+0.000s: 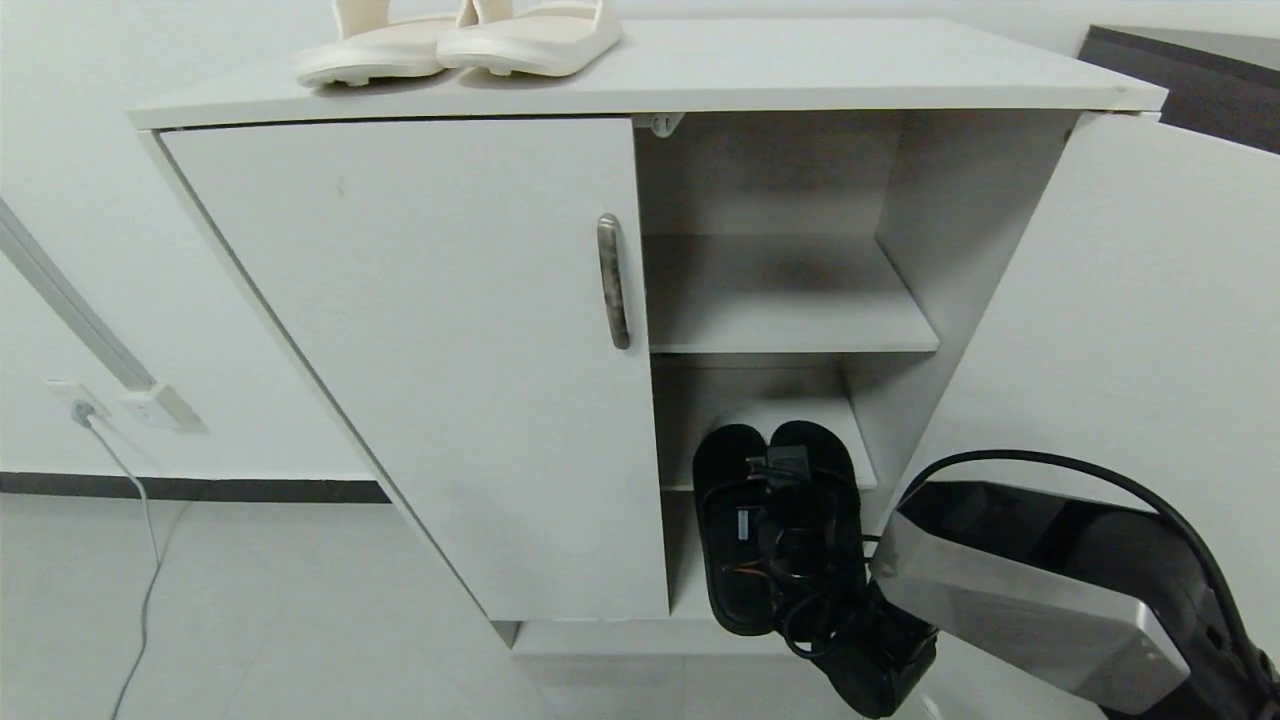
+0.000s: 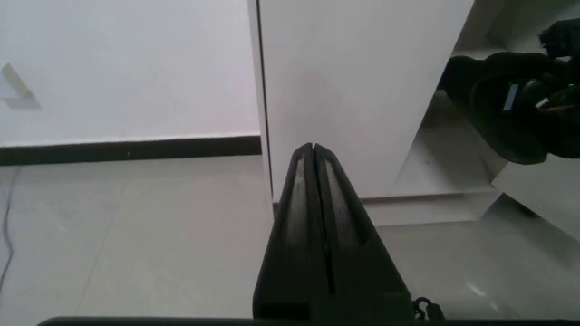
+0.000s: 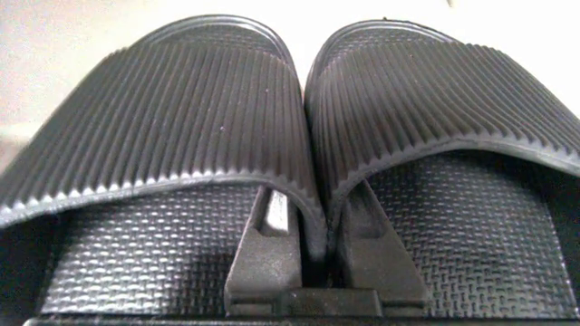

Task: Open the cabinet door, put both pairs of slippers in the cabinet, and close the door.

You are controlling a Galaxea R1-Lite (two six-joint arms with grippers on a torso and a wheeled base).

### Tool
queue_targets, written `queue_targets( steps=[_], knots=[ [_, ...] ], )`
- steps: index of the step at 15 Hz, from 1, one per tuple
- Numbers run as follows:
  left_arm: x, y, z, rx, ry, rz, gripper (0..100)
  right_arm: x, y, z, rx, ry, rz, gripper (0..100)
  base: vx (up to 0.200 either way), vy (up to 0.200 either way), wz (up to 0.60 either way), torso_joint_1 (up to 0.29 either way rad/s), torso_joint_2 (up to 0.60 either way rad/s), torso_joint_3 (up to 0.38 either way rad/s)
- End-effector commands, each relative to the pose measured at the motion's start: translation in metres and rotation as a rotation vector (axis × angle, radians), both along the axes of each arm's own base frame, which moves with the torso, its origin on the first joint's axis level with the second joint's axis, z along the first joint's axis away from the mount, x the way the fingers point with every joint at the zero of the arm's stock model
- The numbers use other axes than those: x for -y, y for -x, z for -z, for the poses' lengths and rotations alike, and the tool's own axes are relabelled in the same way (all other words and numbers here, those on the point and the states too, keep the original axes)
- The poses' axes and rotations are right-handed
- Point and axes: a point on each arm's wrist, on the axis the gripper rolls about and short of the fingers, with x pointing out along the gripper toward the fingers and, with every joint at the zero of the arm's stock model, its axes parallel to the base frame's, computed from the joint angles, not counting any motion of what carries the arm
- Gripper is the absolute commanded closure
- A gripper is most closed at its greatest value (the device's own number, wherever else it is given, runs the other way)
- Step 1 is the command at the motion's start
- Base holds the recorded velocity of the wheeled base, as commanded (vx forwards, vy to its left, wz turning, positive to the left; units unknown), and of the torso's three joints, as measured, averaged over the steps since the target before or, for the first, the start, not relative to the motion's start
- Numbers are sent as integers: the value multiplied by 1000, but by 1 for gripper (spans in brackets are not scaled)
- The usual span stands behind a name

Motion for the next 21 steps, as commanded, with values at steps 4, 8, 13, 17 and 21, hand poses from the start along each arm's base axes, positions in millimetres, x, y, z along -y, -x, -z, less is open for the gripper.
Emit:
queue_targets(
  steps=[4,8,13,17,21],
  knots=[
    [0,0,0,-2,0,0,100,4,-14,-6,2,-7,21,100,0,0,0,0,0,0],
    [0,0,0,-2,0,0,100,1,-46,-10,-19,-8,53,100,0,0,0,0,0,0],
    [0,0,0,-1,-2,0,100,-4,-85,-17,-28,-6,58,100,0,0,0,0,0,0],
    [0,0,0,-2,0,-1,100,-6,-113,-29,-23,-12,63,100,0,0,0,0,0,0],
    [0,0,0,-2,0,0,100,-5,-126,-26,-21,-14,78,100,0,0,0,0,0,0]
  ],
)
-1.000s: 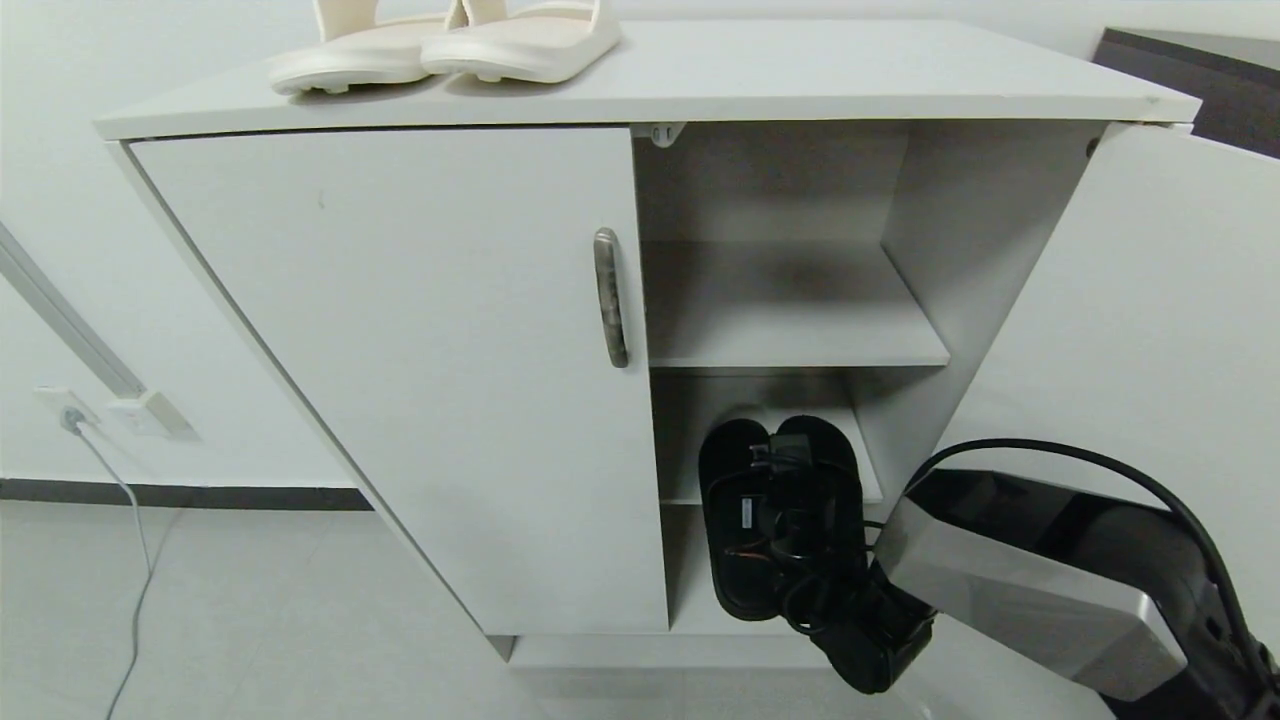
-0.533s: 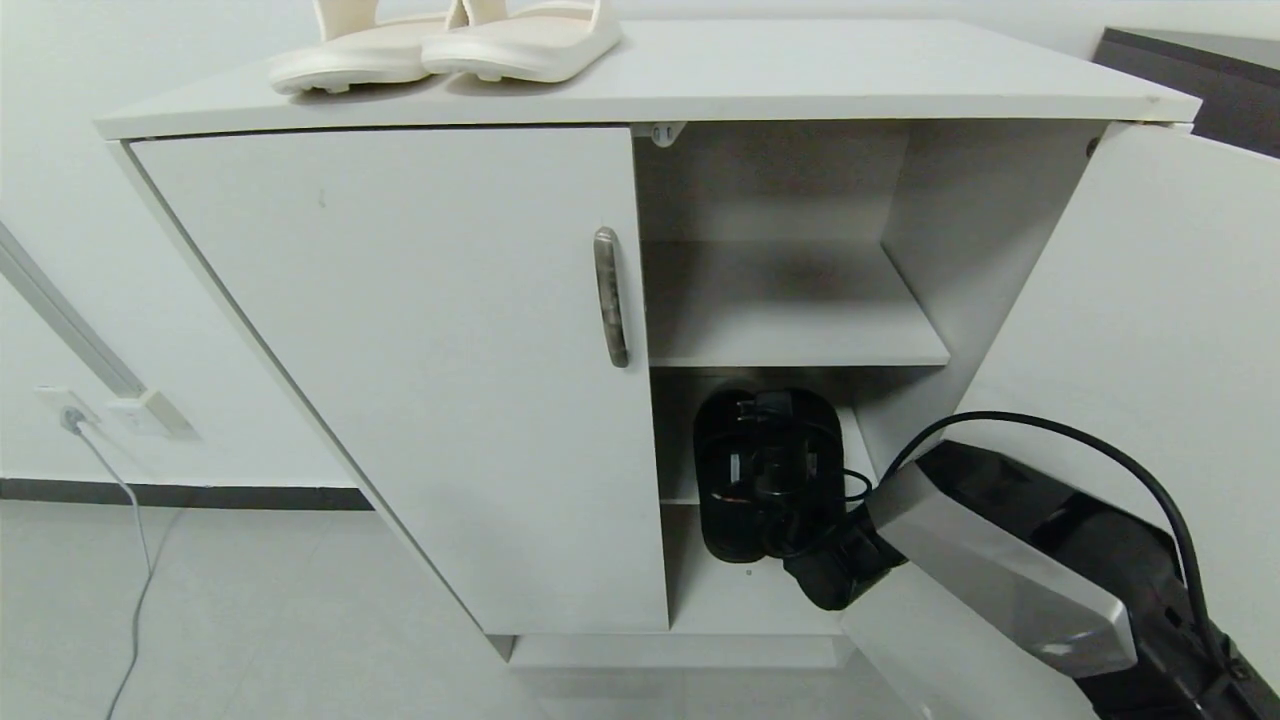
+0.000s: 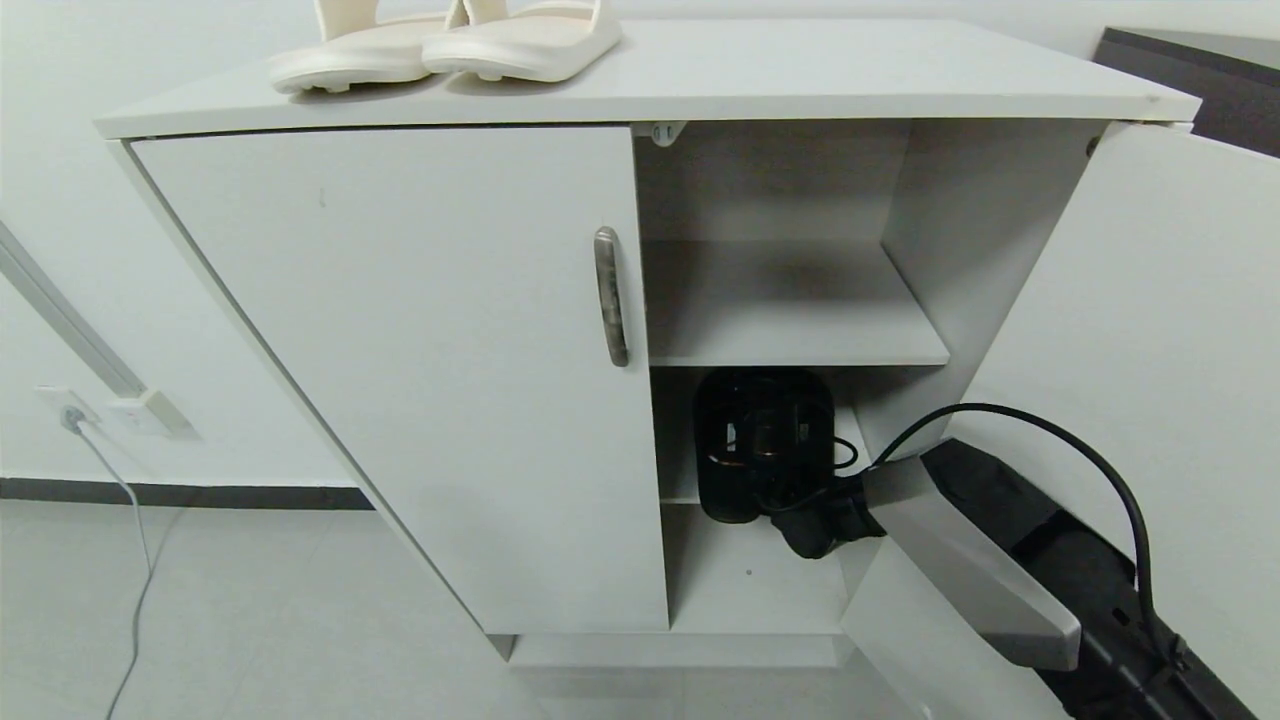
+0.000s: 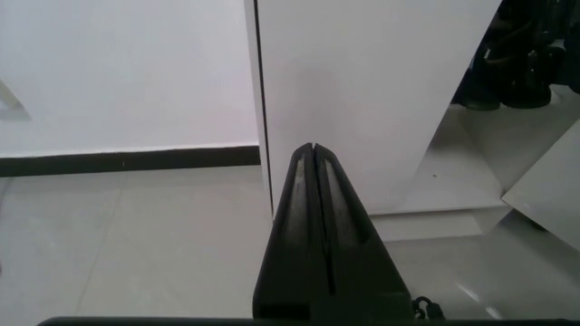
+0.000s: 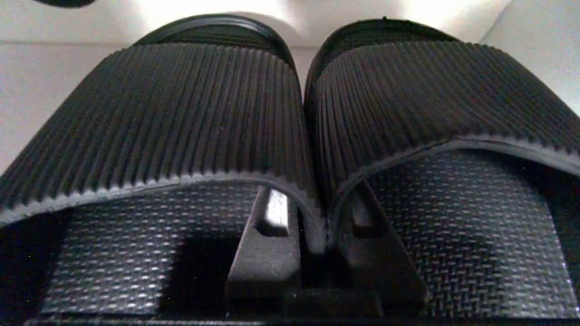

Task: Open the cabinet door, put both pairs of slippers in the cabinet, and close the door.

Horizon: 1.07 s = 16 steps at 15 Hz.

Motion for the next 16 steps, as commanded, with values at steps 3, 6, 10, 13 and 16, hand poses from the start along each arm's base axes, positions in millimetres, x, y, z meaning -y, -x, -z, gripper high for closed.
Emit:
queue_targets(
  steps=[3,6,10,13,16],
  knots=[
    [0,0,0,-2,0,0,100,7,-8,4,5,-3,19,100,0,0,0,0,0,0],
    [0,0,0,-2,0,0,100,7,-8,4,2,-1,19,100,0,0,0,0,0,0],
    [0,0,0,-2,0,0,100,7,-8,5,1,0,19,100,0,0,0,0,0,0],
    [0,0,0,-2,0,0,100,7,-7,6,-6,4,21,0,0,0,0,0,0,0],
    [0,0,0,-2,0,0,100,7,3,0,-13,9,12,0,0,0,0,0,0,0]
  ],
)
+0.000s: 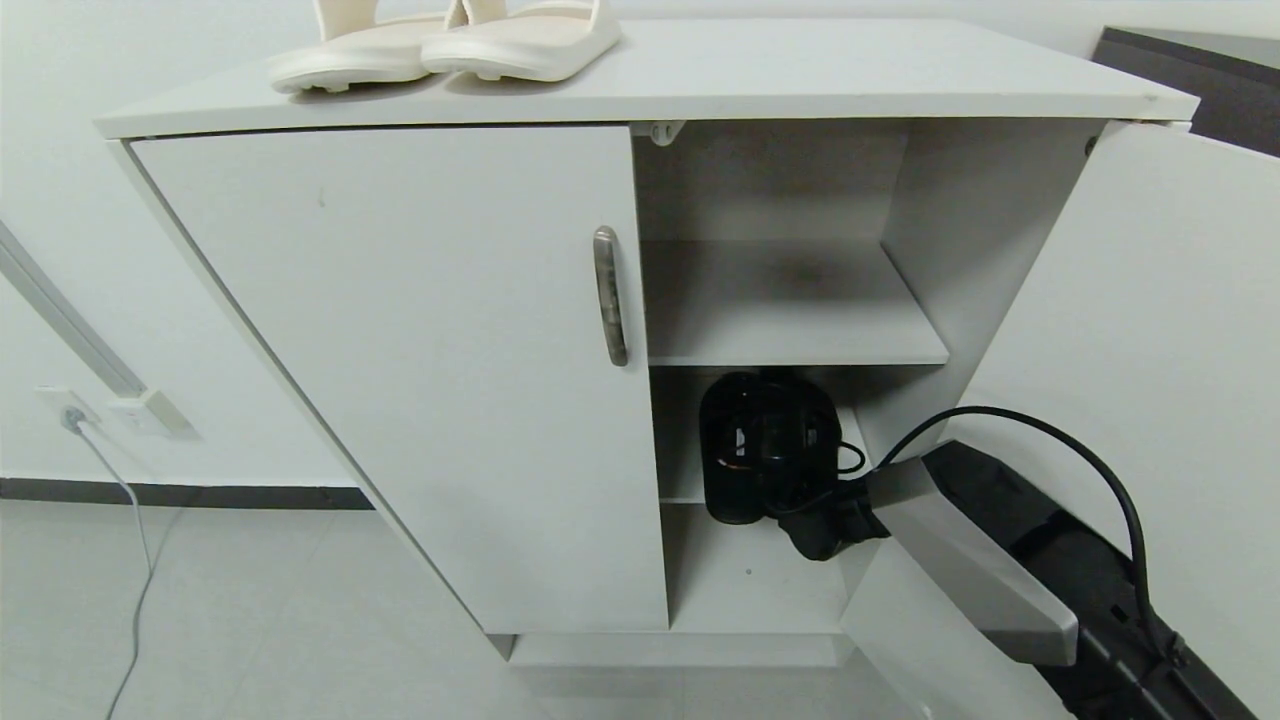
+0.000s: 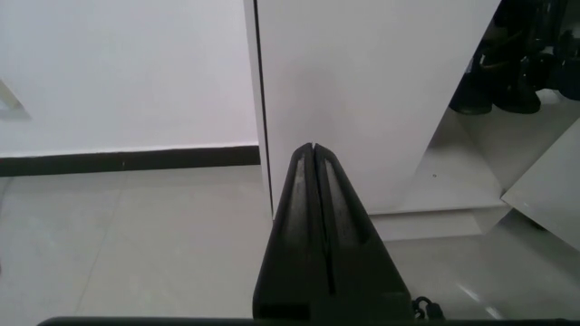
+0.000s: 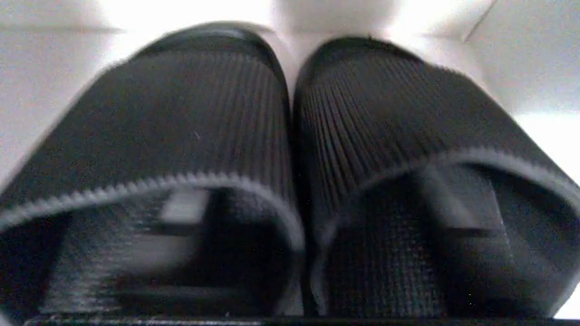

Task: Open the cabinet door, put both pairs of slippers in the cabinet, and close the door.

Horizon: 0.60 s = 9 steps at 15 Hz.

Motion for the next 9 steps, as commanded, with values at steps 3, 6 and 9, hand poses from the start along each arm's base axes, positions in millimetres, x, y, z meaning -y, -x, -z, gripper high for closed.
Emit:
queue_targets(
  steps=[3,6,9],
  knots=[
    [0,0,0,-2,0,1,100,-1,31,-20,16,-10,-31,0,0,0,0,0,0,0],
    [0,0,0,-2,0,1,100,0,74,-36,11,-7,-74,0,0,0,0,0,0,0],
    [0,0,0,-2,0,1,100,8,129,-37,-13,12,-125,0,0,0,0,0,0,0]
  ],
)
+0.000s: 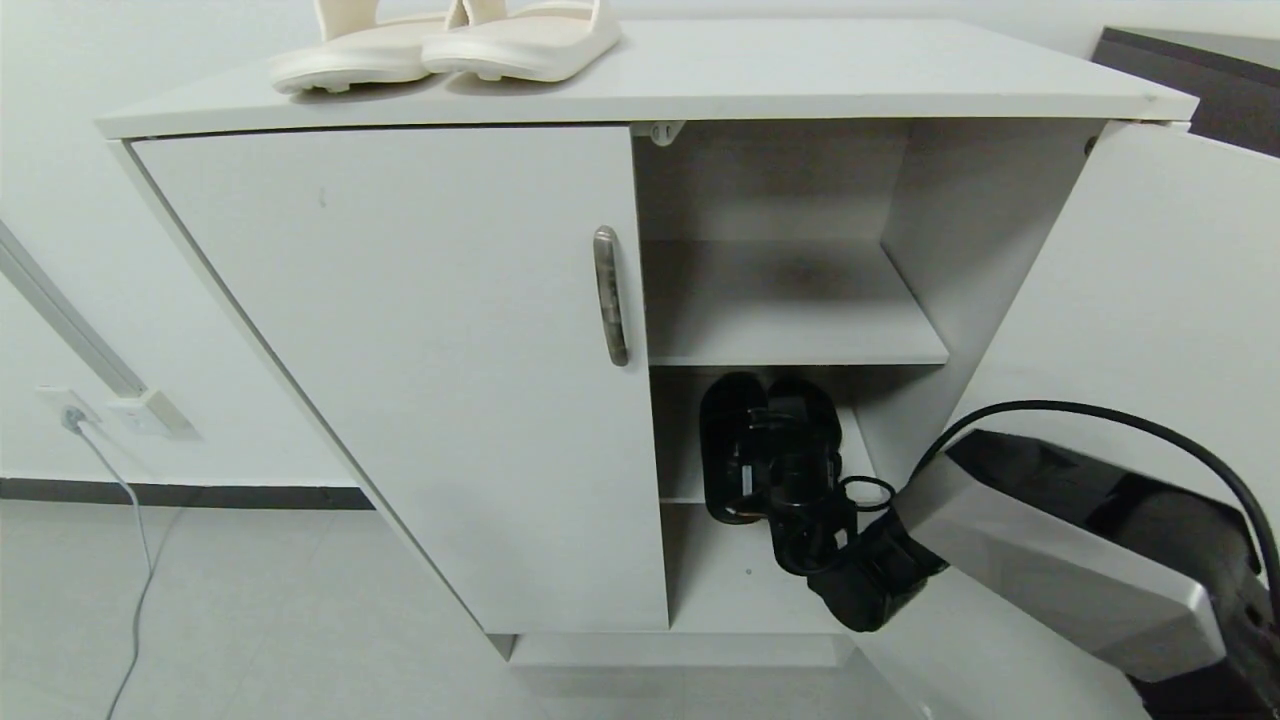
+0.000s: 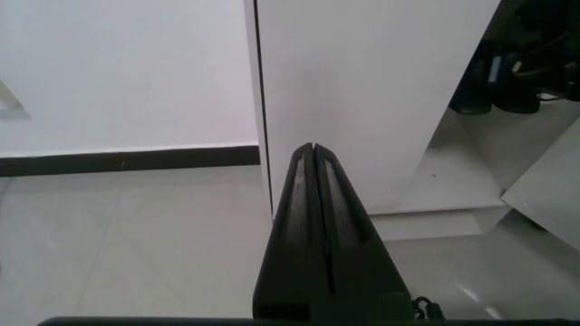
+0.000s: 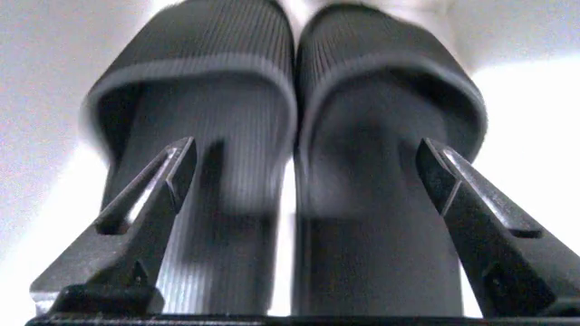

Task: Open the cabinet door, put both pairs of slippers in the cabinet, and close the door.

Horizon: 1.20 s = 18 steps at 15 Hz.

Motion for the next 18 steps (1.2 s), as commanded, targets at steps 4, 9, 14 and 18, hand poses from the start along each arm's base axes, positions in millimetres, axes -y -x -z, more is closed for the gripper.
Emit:
queue_targets(
  steps=[4,9,14,18],
  knots=[
    [0,0,0,-2,1,0,100,18,90,-15,4,3,-93,0,0,0,0,0,0,0],
    [0,0,0,-2,7,-3,100,19,92,-21,13,8,-95,0,0,0,0,0,0,0],
    [0,0,0,-2,7,-3,100,17,96,-20,7,13,-105,0,-200,0,0,2,3,0],
    [0,0,0,-2,7,-1,100,17,97,-19,7,13,-107,0,-100,0,0,-1,-1,2]
  ],
)
